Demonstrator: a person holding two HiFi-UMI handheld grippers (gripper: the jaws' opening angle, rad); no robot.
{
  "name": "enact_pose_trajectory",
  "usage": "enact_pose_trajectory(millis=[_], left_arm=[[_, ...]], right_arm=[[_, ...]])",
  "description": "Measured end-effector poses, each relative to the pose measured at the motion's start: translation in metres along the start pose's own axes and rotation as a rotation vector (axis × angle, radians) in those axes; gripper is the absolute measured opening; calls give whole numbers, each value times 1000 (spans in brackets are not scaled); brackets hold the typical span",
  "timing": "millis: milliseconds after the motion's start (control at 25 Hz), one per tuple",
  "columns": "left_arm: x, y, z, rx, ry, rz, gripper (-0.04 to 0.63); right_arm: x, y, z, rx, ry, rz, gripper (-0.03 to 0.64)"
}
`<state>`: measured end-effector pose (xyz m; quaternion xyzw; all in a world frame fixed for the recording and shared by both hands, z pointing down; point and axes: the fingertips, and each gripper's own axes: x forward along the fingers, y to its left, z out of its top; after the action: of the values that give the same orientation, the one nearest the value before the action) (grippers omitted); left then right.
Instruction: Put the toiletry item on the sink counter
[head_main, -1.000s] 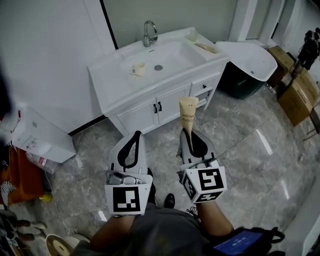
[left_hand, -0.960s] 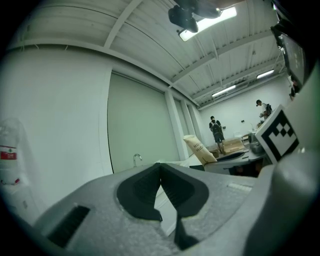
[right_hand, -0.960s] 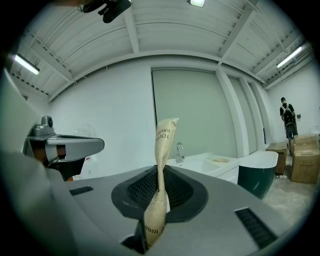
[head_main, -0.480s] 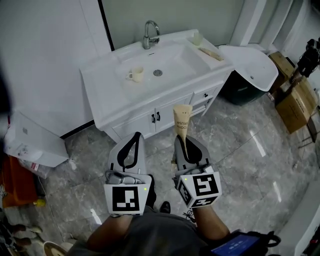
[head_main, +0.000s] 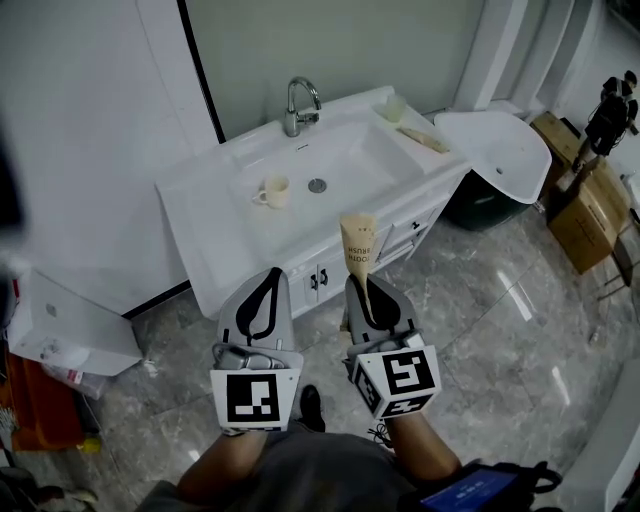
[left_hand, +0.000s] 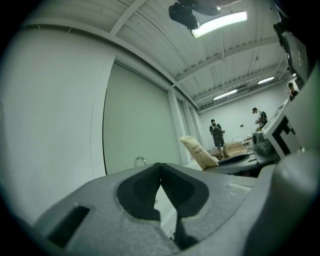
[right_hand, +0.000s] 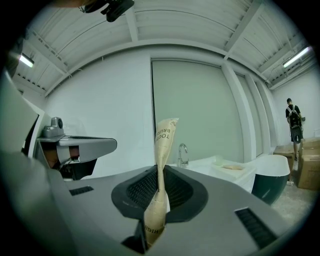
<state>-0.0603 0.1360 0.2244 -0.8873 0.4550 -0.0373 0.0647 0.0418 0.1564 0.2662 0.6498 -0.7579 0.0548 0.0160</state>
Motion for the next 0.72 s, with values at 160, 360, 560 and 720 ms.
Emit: enact_pose_trajectory(millis=[160,360,560,720], left_arm=[[20,20,10,11,-51,-17,12],[38,37,18,12,-78,-38,12],[52,47,14,3,-73,-43,12],[67,48,1,-18,-48,-44,12]], right_arm=[[24,2,16,-20,-29,-17,38],[43,0,33,-38,-54,-46,38],[55,-8,40,-56,-56,-68,38],[67,-14,33,-50,-38,-62,38]])
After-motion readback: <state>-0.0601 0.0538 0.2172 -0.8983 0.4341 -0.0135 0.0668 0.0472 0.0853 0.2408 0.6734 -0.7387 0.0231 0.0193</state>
